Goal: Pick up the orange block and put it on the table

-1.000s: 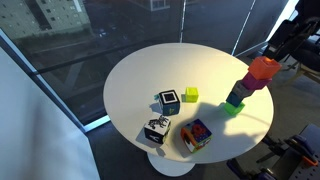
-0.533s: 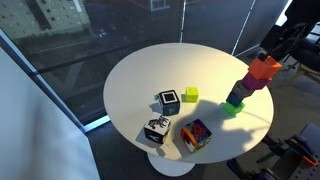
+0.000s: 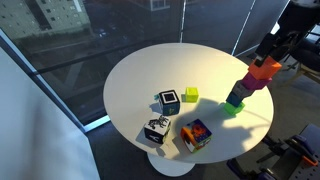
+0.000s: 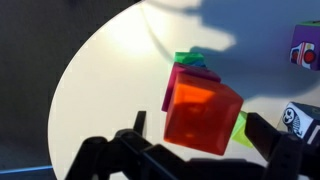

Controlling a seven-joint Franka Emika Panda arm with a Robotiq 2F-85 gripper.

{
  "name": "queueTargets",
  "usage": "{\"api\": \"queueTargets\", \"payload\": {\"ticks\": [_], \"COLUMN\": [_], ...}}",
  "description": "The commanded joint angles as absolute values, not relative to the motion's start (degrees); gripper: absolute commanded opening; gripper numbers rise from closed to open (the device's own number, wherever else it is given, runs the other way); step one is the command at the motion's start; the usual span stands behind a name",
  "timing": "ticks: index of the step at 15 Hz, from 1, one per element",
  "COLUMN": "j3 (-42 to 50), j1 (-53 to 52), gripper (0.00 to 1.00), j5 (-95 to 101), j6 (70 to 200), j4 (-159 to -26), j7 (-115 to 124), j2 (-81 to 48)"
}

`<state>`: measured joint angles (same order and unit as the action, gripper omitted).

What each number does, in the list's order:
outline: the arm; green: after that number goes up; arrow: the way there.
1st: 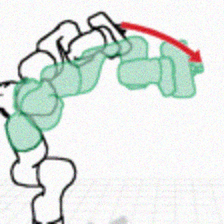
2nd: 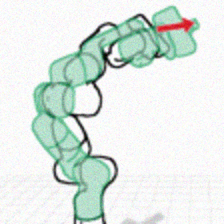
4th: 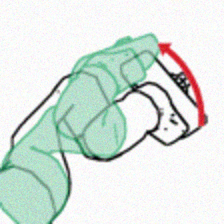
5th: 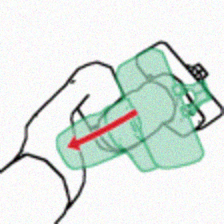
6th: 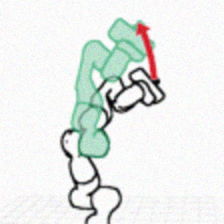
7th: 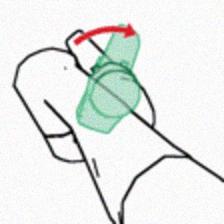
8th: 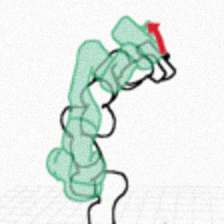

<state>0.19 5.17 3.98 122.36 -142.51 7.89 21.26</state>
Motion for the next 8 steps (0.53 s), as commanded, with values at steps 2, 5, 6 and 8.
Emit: {"api": "queueTargets", "payload": {"ticks": [2,5,6,8], "j3": [0.7,0.8,0.8,0.8], "j1": [4.9,5.0,5.0,4.9], "gripper": [0.73,0.47,0.4,0.31], "j5": [3.7,3.7,3.7,3.4], "j6": [123.5,123.1,122.8,122.0], "j4": [-142.8,-142.6,-142.4,-141.8], "j7": [8.2,8.5,8.6,8.5], "j2": [20.2,19.2,18.9,19.1]}}
